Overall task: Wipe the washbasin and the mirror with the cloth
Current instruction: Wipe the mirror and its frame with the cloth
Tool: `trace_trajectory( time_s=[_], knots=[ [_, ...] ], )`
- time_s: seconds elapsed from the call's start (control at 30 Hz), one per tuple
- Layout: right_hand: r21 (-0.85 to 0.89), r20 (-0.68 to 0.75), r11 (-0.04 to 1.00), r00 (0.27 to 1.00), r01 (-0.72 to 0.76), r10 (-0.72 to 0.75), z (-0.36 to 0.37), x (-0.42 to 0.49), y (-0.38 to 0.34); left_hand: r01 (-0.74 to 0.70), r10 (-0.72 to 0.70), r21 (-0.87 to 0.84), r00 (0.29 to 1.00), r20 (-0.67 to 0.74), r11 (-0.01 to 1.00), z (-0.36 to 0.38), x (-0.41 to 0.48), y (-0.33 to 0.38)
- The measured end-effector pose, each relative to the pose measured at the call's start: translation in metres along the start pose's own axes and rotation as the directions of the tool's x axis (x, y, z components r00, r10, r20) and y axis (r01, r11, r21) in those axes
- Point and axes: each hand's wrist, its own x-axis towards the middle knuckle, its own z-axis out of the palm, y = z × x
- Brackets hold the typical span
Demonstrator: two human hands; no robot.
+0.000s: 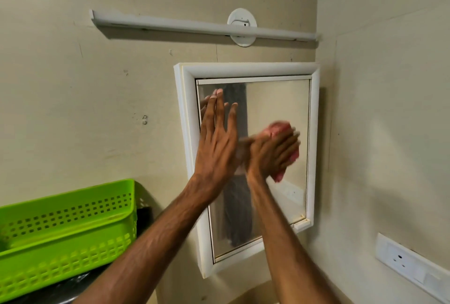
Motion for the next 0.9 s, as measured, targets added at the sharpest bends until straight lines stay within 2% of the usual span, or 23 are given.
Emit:
trace_trajectory(
  time_s=[0.1,0.17,0.3,0.37,0.47,0.5,0.63,0.7,0.77,0.83,0.9],
  knots=[
    [-0.019,0.042,0.984,0.984,0.175,-0.174,-0.009,0.049,-0.071,-0.027,0.027,0.003,0.993,-0.114,1.0,0.005,0.01,0.002],
    [-0.017,0.053,0.978,0.977,0.206,-0.205,-0.012,0.064,-0.099,-0.045,0.041,-0.024,0.988,-0.146,0.999,0.003,0.012,0.006],
    [-0.111,-0.033,0.921,0.925,0.373,-0.378,-0.002,0.061,-0.068,0.006,-0.01,-0.031,0.991,-0.136,0.999,0.014,0.015,0.007],
    [-0.173,-0.046,0.91,0.92,0.376,-0.389,0.004,0.05,-0.031,0.017,-0.018,-0.008,0.997,-0.074,1.0,0.015,0.013,0.012],
    [-0.174,0.005,0.944,0.959,0.28,-0.284,0.003,0.018,0.024,-0.002,0.006,-0.047,0.996,0.084,0.999,0.001,0.006,0.028],
    [-0.146,0.029,0.958,0.969,0.246,-0.245,0.002,0.004,0.043,-0.017,0.02,-0.038,0.995,0.095,0.999,0.0,0.003,0.031],
    [-0.128,0.091,0.992,0.996,-0.012,0.024,-0.002,-0.038,0.138,-0.054,0.057,0.029,0.994,-0.098,0.998,0.023,0.001,0.029],
    [-0.147,0.15,0.978,0.974,-0.149,0.171,-0.006,-0.053,0.176,-0.05,0.057,0.052,0.991,-0.125,0.997,0.029,0.003,0.029],
    [-0.157,0.195,0.964,0.95,-0.213,0.242,-0.01,-0.06,0.191,-0.054,0.059,0.049,0.994,-0.095,0.997,0.029,0.003,0.031],
    [-0.154,0.218,0.937,0.914,-0.313,0.341,-0.011,-0.053,0.177,-0.058,0.061,0.04,0.995,-0.08,0.998,0.028,0.004,0.033],
    [-0.139,0.226,0.874,0.844,-0.465,0.486,-0.01,-0.036,0.148,-0.059,0.063,0.055,0.996,-0.068,0.997,0.027,0.003,0.032]
  ],
)
